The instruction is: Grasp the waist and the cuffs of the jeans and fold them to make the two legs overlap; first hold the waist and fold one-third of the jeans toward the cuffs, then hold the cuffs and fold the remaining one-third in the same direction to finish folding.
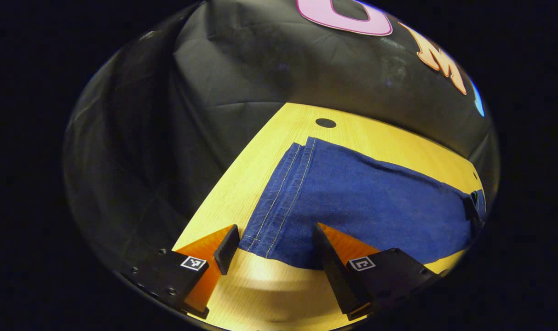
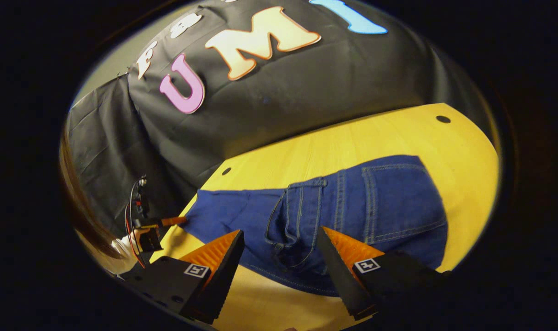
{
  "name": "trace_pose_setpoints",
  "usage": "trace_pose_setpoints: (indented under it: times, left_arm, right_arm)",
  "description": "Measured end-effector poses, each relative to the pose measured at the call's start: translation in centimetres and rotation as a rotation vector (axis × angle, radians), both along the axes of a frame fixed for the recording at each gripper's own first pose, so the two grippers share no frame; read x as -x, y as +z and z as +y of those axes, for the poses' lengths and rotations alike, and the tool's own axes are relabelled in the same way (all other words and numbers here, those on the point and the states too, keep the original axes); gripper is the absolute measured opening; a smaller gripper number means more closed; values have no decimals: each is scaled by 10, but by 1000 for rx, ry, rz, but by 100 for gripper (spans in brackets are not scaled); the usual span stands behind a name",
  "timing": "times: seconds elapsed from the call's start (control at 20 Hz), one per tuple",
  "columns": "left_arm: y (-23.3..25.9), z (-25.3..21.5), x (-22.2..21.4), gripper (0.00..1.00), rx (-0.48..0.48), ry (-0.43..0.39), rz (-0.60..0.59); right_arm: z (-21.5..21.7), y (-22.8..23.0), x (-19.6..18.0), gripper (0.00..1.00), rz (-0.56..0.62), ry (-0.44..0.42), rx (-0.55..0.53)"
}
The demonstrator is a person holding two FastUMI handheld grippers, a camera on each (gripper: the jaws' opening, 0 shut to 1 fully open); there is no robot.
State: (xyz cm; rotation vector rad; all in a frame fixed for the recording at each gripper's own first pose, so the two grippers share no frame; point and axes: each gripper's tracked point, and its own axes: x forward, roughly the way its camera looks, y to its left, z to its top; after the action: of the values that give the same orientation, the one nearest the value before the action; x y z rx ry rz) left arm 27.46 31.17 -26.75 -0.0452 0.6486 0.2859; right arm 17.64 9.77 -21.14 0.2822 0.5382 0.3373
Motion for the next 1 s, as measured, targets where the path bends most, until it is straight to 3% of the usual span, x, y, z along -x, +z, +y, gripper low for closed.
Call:
trace_pose_setpoints:
  times: [0.1, 0.15, 0.3, 0.4, 0.45, 0.65, 0.7, 1.0]
  left_arm:
    - [0, 0, 0, 96, 1, 3, -1]
    - [0, 0, 1, 95, 2, 5, -4]
    - [0, 0, -1, 94, 10, 8, -9]
    - [0, -8, -1, 87, 18, 8, -13]
    - [0, -11, -3, 82, 24, 0, -13]
    - [1, -23, -9, 22, 53, 18, -42]
    - [-1, -23, -8, 11, 47, 28, -35]
    - [13, -33, -12, 0, 78, -4, -42]
  right_arm:
    - [-19, 20, -1, 98, -43, -61, -5]
    - [-29, 27, -1, 93, -63, -92, -8]
    - [-57, 39, 10, 98, -90, -178, -14]
    - [-77, 48, 21, 98, -97, -231, -19]
    - [-86, 54, 26, 98, -105, -256, -25]
    - [-119, 74, 51, 98, -138, -345, -21]
    - [-126, 80, 58, 98, -148, -363, -19]
    - [-163, 116, 101, 98, -217, -491, -46]
